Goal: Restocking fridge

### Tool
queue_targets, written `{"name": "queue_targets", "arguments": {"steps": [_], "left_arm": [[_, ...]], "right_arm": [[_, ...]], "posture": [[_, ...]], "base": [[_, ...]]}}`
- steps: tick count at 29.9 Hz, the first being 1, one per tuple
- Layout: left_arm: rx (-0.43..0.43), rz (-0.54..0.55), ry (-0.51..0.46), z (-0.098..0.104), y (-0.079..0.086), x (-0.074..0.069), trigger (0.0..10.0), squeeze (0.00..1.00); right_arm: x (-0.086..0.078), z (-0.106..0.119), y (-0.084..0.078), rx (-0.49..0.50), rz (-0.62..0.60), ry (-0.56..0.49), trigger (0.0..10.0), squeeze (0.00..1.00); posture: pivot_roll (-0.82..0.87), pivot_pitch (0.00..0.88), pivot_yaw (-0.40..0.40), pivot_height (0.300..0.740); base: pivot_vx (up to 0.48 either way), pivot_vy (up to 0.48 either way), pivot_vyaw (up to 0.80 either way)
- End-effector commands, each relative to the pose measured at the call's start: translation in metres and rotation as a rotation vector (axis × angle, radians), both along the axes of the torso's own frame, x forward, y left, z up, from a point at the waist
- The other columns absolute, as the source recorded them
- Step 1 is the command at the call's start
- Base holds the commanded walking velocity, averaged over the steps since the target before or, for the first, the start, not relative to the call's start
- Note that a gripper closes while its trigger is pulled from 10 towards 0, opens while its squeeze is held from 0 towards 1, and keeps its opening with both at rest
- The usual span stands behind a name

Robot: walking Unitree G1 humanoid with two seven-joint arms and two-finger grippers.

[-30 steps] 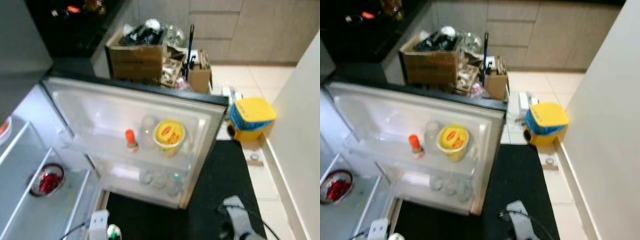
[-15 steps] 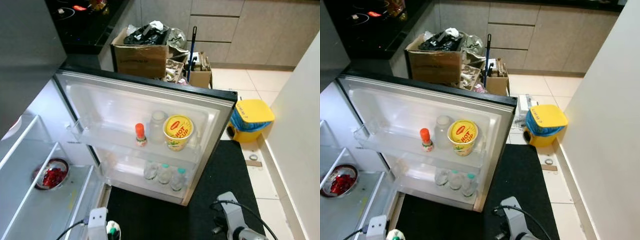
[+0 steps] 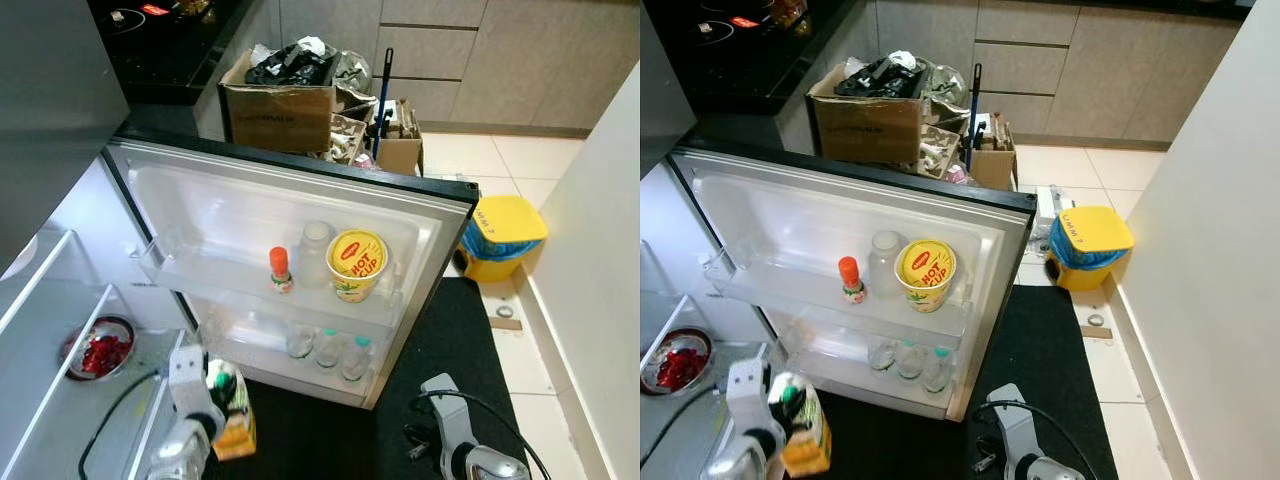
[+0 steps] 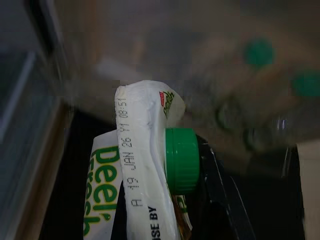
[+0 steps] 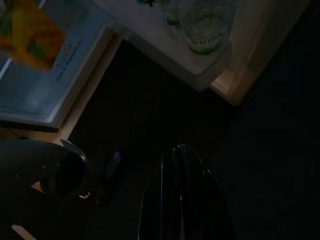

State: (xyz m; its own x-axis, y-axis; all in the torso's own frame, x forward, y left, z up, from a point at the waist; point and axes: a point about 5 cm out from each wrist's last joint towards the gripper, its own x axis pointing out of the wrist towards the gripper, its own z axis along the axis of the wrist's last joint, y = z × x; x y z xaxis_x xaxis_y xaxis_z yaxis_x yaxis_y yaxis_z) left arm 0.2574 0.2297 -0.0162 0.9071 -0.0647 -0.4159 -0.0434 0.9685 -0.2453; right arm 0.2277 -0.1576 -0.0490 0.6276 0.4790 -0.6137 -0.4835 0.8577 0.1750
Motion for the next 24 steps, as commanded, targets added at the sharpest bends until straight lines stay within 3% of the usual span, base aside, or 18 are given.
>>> {"name": "queue_targets", "arguments": {"steps": [1,10,24], "left_arm": [[0.025,0.036,-0.042,0.007,0.013,0.002,10.0,0.00],[0.013,0.063,-0.057,0.008,0.017,0.001,10.0,0.00],[-0.023,0.030,-0.061,0.003,0.007,-0.003,10.0,0.00]], "right_arm": [[0.001,0.002,-0.001,0.030,-0.007,-0.005,10.0,0.00],[0.006,0.006,0.012,0.080,0.046,-0.009,10.0,0.00],[0.008,0.008,0.014,0.099,0.059,-0.013,10.0,0.00]], "posture": [[-0.07,0.104,-0.032,0.740],[-0.07,0.109,-0.032,0.720],[-0.07,0.124,-0.031,0.670]], "base": [[0.000,0.000,0.00],[0.000,0.000,0.00],[0.000,0.000,0.00]]}}
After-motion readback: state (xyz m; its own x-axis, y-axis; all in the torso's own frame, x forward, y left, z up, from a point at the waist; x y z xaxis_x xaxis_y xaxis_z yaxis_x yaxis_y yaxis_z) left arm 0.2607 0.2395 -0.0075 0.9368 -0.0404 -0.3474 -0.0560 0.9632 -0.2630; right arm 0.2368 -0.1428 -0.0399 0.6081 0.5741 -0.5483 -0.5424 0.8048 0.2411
